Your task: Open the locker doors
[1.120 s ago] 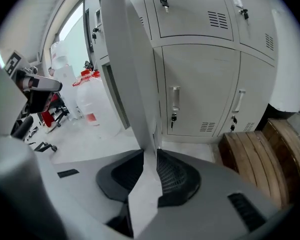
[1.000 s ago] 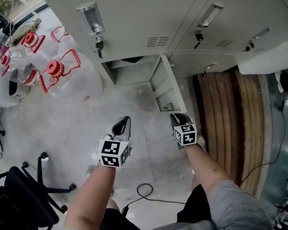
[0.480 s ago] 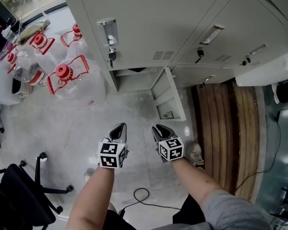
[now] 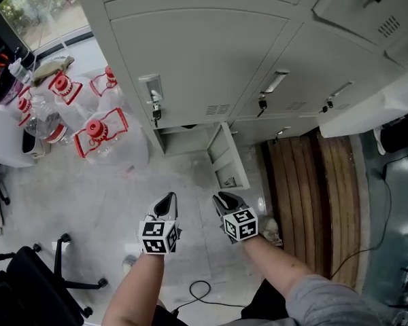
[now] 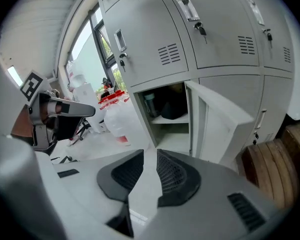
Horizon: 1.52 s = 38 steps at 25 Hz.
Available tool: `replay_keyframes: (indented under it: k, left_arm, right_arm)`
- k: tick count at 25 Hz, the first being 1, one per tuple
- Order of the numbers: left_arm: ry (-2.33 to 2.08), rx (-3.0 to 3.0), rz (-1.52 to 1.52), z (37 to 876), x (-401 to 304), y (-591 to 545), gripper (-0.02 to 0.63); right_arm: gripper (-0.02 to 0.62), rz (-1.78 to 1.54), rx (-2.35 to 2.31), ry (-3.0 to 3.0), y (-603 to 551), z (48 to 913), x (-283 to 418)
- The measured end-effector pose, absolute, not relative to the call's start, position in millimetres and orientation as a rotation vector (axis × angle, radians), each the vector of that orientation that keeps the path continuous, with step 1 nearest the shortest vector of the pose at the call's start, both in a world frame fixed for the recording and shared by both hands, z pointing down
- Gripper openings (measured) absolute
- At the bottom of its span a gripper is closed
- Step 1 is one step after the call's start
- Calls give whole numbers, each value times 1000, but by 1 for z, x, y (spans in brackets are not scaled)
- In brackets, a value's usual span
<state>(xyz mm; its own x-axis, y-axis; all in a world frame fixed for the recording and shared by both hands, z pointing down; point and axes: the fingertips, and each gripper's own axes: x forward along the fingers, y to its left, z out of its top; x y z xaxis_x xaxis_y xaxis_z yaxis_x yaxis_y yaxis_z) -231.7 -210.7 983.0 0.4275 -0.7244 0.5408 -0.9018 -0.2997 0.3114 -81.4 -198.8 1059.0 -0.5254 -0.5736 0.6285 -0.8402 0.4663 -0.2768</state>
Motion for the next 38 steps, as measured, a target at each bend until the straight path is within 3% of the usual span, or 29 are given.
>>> replay_keyframes:
  k: [12, 20, 30, 38]
  left_arm:
    - [-1429, 2236, 276, 753, -201, -242, 5]
    - [-1563, 2296, 166, 589, -122, -287, 5]
    - [-1699, 2388, 79, 389, 32, -274, 5]
    - [-1629, 2515, -61, 291, 56, -252, 5]
  right_arm:
    - [61, 732, 1190, -2479, -227, 808, -54]
    - [52, 636, 1121, -2663, -287, 620, 43]
    - [46, 525, 994, -2807, -294, 432, 183]
    - [38, 434, 1100, -2813, -271, 337, 211]
